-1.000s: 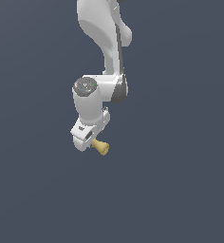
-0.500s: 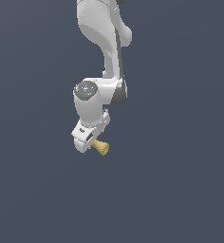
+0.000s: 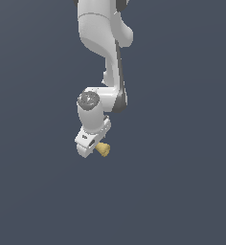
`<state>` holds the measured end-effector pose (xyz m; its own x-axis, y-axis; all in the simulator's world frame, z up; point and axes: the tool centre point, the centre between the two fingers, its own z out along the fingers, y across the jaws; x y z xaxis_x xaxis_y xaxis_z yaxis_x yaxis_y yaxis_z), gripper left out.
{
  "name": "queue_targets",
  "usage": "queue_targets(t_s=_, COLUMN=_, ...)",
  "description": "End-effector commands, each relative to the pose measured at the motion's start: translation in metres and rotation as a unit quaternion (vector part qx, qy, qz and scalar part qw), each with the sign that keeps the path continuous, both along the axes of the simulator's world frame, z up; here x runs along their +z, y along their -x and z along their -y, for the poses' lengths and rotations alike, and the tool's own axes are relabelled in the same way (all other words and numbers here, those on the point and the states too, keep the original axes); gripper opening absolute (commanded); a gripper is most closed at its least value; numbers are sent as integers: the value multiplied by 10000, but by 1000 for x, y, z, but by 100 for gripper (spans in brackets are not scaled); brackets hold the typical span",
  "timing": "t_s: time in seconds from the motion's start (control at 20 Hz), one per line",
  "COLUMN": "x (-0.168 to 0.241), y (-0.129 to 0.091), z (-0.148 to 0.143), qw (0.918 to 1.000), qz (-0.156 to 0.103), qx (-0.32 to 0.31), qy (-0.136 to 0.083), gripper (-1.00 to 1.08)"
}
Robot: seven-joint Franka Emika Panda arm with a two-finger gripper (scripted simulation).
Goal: Pick up the object and move it to a goal position.
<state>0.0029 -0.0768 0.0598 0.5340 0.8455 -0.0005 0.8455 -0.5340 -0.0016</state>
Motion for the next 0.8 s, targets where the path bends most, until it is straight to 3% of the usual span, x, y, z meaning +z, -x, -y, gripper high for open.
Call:
queue_targets(t_s=0.0, x=-1, y=-1, z=0, qw=10000, qz=8, qx=1, qy=1, gripper=-100)
queue_targets(t_s=0.75, x=5, y=1, z=0, qw=10000, qz=8, qx=1, qy=1, gripper=-100)
